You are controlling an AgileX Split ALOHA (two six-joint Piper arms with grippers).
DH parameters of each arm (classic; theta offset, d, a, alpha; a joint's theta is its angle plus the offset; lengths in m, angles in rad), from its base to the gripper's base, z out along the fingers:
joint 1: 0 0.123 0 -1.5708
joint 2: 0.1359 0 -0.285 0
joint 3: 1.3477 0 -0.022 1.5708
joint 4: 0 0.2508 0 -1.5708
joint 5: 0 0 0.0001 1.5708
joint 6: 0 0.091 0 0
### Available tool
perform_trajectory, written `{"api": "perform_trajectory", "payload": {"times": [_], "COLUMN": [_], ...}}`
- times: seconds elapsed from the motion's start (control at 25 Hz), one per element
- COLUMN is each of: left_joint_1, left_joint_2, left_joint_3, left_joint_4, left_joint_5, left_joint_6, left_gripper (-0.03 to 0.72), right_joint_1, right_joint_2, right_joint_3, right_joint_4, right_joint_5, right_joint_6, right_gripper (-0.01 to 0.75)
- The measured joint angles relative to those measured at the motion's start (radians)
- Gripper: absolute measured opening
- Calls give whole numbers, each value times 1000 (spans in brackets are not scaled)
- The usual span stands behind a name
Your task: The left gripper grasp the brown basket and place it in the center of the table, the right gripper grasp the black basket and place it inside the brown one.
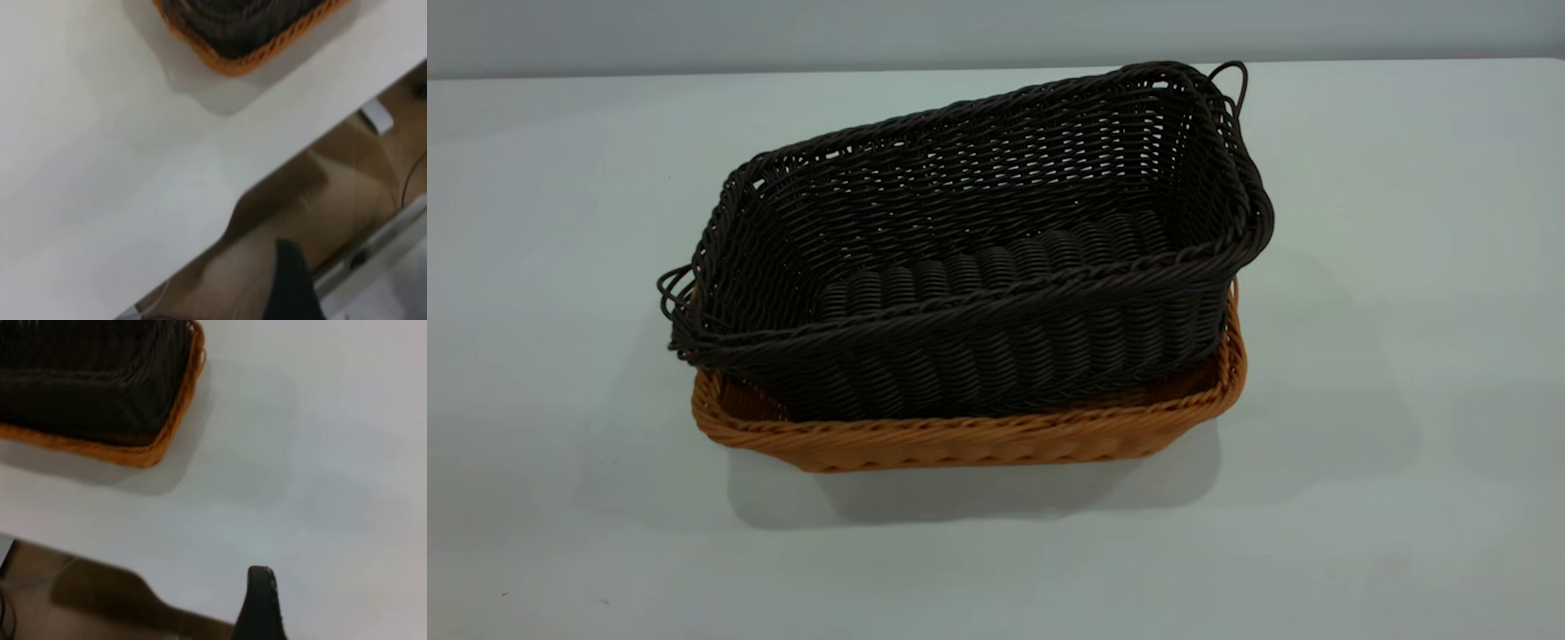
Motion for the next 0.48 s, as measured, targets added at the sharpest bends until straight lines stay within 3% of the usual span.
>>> {"api": "perform_trajectory", "payload": {"times": [0.2,0.48], "left_joint_1": [205,459], "left_joint_2": [-65,-196], "left_joint_3": [0,0], "left_joint_4": [-1,0], "left_joint_5": [1,9], "left_joint_6": [0,0], "left_gripper": [466,466], "right_joint_1": [-196,-265], "right_joint_2": [-72,-197], "right_joint_3": [0,0], "right_joint_4": [0,6], "right_joint_5": [0,8], "right_joint_6": [-1,-2], "right_gripper": [521,521]}}
